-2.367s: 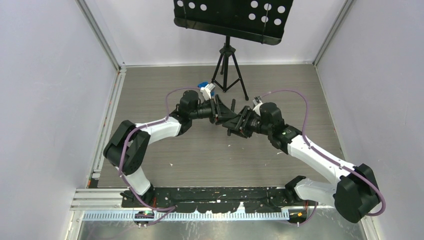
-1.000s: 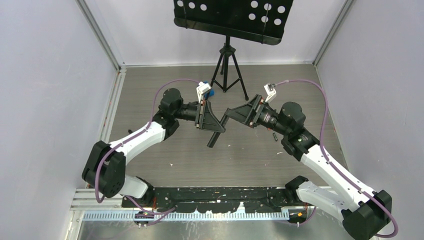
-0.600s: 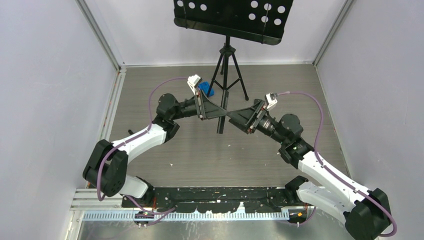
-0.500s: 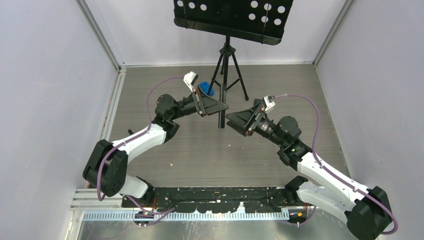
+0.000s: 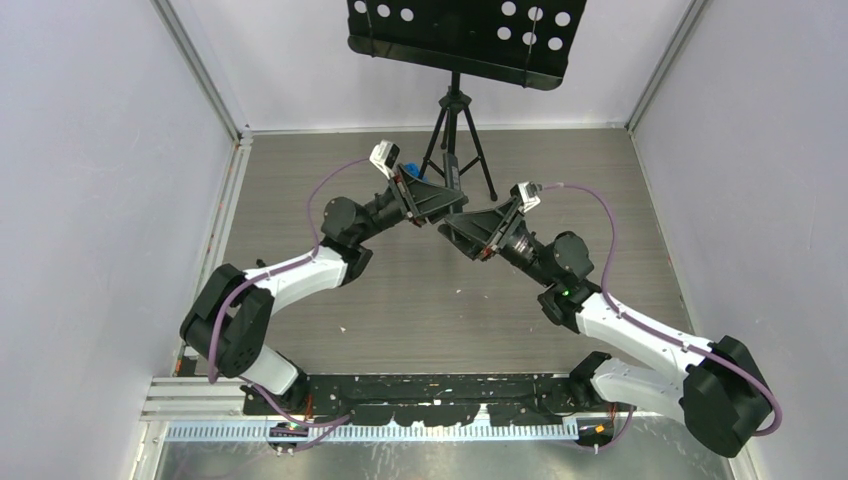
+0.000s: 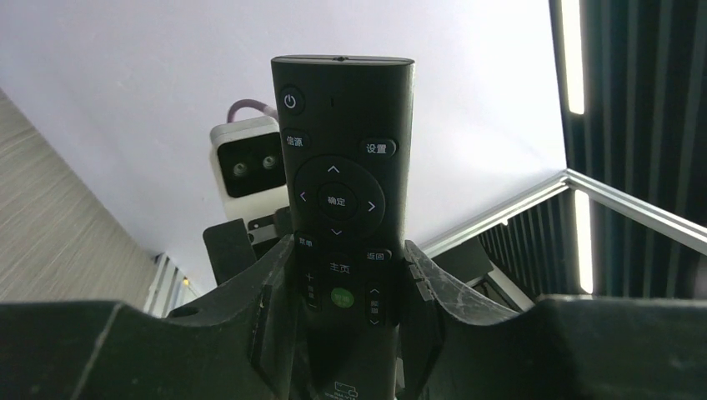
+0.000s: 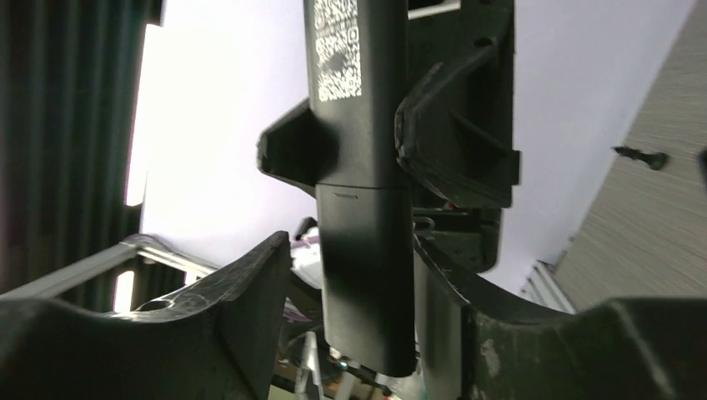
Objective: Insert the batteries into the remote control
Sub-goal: Adjust the remote control.
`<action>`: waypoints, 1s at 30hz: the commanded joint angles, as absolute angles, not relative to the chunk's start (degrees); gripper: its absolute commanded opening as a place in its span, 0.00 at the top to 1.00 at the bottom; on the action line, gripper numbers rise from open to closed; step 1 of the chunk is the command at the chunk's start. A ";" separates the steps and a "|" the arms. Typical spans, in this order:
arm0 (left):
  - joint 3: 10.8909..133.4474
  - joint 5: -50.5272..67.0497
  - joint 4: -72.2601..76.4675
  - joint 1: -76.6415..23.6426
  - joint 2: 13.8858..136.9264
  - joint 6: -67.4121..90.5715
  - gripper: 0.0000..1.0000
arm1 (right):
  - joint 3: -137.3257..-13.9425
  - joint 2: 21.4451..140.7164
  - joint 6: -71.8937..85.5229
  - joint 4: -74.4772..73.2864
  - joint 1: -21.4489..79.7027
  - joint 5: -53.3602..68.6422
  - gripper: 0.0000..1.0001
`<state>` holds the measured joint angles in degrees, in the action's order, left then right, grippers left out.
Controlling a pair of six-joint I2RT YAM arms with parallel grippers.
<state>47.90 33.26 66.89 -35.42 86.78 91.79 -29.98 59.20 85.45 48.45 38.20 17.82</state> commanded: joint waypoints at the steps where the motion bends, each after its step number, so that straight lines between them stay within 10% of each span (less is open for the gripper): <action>1: 49.17 31.12 75.31 -36.34 86.49 93.79 0.88 | -29.55 60.01 89.80 62.68 38.58 14.12 0.45; 6: 48.01 31.47 75.41 -36.44 85.77 93.67 0.77 | -29.86 59.62 88.84 62.80 38.58 13.93 0.69; 11: 46.72 30.29 72.16 -36.30 84.90 92.99 0.35 | -29.80 59.07 87.37 60.11 38.58 15.07 0.96; 16: 46.50 30.68 65.37 -34.89 82.97 90.53 0.24 | -29.86 55.26 78.21 48.08 38.58 17.13 1.00; 25: 48.01 33.21 47.28 -31.95 76.85 81.17 0.24 | -37.09 48.17 54.68 14.66 38.58 21.22 1.00; 30: 51.19 39.19 35.21 -31.71 74.94 75.26 0.51 | -38.66 48.94 52.73 11.25 38.54 22.30 1.00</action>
<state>47.24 33.34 45.69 -31.90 77.19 82.15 -35.64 49.21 58.54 16.23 38.50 20.12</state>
